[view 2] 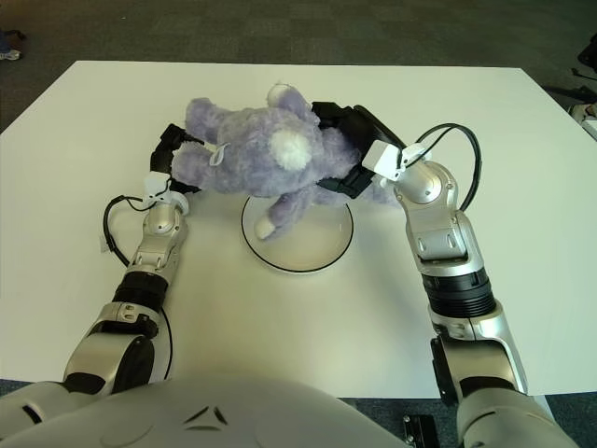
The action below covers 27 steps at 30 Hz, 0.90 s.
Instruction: Put the doll into the plate.
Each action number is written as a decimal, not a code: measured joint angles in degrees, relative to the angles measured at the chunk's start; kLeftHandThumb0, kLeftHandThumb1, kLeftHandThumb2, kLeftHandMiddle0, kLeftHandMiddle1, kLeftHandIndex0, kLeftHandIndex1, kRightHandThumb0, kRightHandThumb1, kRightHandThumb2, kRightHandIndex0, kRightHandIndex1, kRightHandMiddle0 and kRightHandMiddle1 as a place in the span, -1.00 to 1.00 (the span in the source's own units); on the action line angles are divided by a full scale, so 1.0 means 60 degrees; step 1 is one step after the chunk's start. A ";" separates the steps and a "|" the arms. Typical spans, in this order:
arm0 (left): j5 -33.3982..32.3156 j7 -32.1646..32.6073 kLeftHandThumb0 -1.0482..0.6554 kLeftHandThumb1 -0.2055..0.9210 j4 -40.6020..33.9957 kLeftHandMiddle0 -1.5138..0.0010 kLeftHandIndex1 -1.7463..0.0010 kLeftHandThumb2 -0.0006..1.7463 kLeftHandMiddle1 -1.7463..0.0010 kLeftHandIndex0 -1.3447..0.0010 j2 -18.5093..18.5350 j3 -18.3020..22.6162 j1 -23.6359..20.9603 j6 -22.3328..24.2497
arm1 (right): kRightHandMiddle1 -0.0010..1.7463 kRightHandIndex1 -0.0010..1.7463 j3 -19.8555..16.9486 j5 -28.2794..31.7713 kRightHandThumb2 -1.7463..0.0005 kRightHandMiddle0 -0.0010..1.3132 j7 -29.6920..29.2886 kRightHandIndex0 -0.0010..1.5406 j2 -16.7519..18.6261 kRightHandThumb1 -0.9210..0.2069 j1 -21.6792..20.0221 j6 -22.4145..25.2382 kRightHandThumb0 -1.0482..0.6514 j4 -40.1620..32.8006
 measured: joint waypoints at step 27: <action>-0.0315 -0.0284 -0.30 0.06 -0.0087 -0.55 -1.00 0.40 -1.00 0.18 0.0010 0.0069 0.0036 0.0352 | 0.99 1.00 -0.0027 0.0018 -0.44 -0.33 0.1313 -0.40 -0.1010 -0.02 -0.0255 0.1128 0.23 -0.0270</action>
